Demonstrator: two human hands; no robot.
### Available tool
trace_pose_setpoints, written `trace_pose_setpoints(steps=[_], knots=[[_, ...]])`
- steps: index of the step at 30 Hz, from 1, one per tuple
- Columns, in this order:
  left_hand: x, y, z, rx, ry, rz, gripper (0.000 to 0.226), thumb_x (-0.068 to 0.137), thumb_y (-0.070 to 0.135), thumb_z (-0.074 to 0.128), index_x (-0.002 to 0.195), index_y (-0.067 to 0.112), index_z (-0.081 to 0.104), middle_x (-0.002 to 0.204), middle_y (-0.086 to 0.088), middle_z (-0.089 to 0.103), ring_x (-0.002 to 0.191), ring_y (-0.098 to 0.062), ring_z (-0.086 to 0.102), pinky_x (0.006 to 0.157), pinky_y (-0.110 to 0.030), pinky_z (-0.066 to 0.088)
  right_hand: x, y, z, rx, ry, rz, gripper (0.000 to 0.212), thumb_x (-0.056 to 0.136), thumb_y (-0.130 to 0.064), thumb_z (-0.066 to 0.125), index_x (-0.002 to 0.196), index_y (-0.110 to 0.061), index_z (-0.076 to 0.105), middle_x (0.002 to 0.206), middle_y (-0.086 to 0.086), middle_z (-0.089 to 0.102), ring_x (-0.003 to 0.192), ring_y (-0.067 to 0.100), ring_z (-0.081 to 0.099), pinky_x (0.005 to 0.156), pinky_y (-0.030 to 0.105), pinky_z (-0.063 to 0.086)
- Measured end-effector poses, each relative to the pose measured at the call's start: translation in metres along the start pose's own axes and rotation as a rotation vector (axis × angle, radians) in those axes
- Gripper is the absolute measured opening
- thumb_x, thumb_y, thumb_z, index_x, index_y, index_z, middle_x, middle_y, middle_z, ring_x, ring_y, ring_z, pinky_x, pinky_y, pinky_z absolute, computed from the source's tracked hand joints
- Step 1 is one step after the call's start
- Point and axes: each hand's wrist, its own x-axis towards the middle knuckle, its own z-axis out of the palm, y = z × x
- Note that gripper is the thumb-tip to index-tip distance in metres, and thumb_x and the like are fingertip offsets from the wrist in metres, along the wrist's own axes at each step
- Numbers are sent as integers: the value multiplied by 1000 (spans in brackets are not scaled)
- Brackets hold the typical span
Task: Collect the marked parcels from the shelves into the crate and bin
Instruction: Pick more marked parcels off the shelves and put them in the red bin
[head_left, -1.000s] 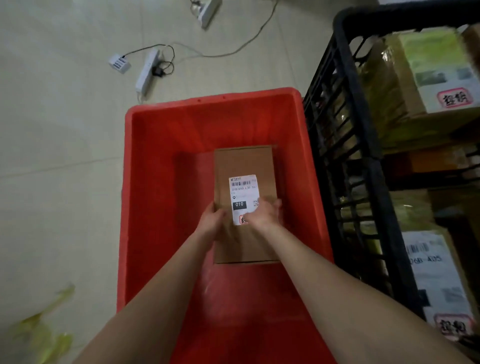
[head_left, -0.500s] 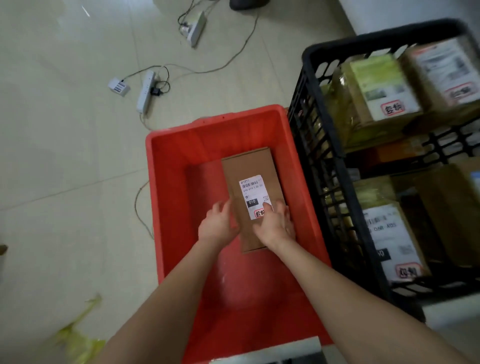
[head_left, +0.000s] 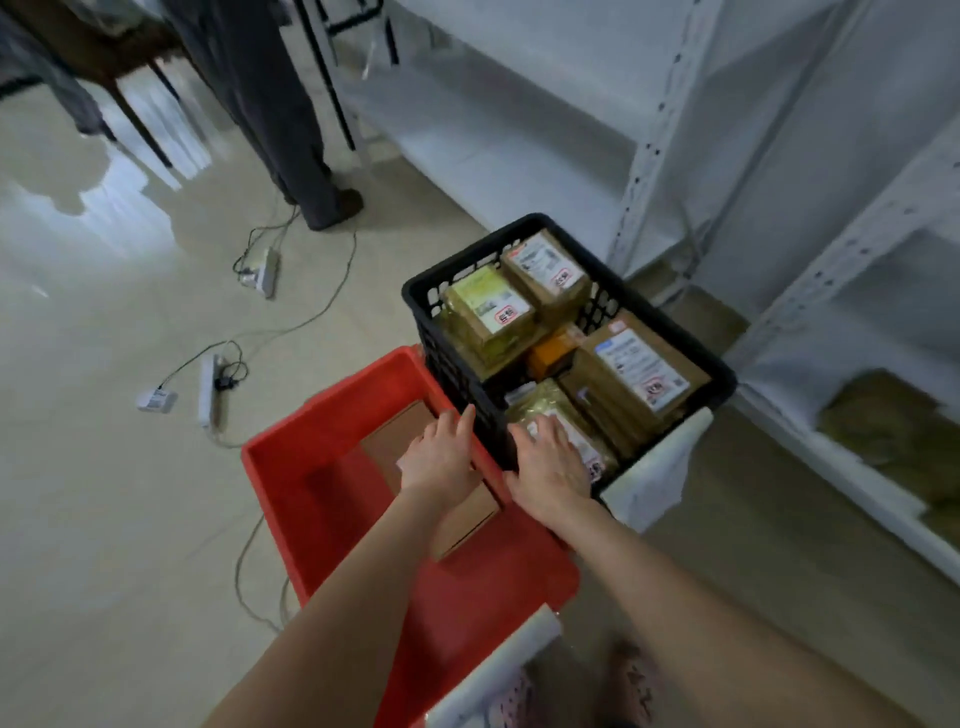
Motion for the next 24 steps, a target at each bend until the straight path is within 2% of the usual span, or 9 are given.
trace_pose_setpoints(steps=[4,10,17,24], knots=[[-2,70,-43,99,47,159,90,88,42,62,153,21,3,158,-7,15,141,-28,26,104,-39,41,-41,55,-55,30,112,134,61,92,-36,57,145,-22,30,156,8,14,146,28,8,112,40,28],[-18,214,-85,134,107,379,81,88,40,61,151,19,14,155,-10,20,139,-29,29,104,-41,40,-116,154,-132,22,299,311,59,88,-36,61,141,-23,37,149,8,26,138,28,26,109,41,34],[-70,390,-95,181,188,596,77,89,37,60,149,20,14,152,-8,24,134,-30,35,99,-43,42,-227,281,-192,24,406,436,59,89,-34,60,141,-21,36,146,10,27,136,29,25,106,40,37],[-127,547,-96,168,198,705,81,89,38,60,151,20,11,157,-8,15,141,-30,26,106,-42,36,-328,402,-242,43,514,557,61,90,-38,59,143,-22,33,150,9,23,139,28,23,108,40,35]])
